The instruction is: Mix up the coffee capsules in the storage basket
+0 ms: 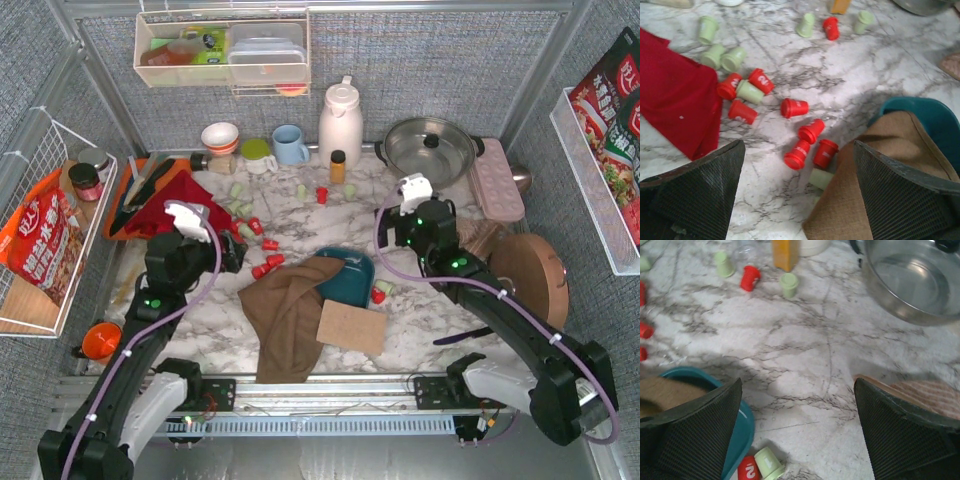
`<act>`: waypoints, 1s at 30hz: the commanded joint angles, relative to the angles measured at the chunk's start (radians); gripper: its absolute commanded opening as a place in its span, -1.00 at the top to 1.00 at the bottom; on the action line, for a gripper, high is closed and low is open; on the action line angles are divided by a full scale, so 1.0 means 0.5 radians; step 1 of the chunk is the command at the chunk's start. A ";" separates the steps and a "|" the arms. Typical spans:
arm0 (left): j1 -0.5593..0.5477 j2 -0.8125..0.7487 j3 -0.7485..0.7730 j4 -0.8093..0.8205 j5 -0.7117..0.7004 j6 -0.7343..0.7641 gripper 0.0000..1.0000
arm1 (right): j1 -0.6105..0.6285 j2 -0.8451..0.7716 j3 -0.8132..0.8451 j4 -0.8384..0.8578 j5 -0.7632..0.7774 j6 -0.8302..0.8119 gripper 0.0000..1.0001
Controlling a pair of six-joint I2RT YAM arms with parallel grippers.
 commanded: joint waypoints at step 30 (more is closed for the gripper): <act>-1.578 0.632 0.462 -0.473 -1.144 -0.523 -0.60 | 0.555 -1.066 -0.051 -1.246 0.415 0.323 -0.97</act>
